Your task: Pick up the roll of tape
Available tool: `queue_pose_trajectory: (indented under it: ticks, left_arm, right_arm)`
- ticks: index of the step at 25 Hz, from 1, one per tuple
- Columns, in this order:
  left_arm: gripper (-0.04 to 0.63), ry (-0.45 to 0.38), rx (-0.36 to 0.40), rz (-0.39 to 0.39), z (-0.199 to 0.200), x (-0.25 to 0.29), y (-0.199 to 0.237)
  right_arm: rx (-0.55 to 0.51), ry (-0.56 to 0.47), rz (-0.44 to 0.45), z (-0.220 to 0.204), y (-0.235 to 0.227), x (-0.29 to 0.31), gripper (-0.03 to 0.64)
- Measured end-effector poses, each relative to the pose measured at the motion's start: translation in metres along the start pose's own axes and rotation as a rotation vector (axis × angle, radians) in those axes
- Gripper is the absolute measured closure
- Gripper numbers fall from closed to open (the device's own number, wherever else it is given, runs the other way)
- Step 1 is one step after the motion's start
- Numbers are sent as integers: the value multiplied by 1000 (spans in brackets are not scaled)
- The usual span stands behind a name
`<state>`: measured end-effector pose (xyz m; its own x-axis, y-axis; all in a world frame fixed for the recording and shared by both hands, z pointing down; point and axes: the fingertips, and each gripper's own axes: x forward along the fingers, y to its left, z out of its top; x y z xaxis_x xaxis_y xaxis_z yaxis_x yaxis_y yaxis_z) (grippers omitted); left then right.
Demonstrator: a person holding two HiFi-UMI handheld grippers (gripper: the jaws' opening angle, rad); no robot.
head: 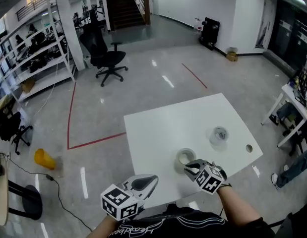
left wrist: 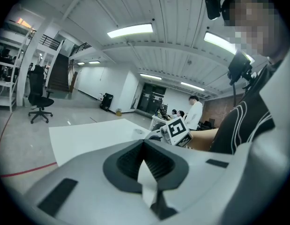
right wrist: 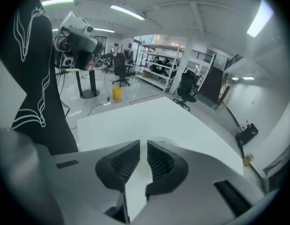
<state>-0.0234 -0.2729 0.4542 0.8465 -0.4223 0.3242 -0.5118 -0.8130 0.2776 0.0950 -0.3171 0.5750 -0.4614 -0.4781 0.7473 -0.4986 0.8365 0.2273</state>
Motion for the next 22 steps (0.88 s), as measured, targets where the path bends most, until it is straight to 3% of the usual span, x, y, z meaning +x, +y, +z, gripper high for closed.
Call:
queue_pose_trajectory:
  ticks: [3,12,22]
  left_arm:
    - [592,6,-14,4,-2,0,7]
    - [592,2,-81,22,-10,8,31]
    - [592,3,-106,41,-11,3,40]
  right_arm:
    - [-30,81,36,-10,-1,23,500]
    - [-124,250,76,-43,-5,69,488]
    - [-222,347,86,-54,-2,87,500]
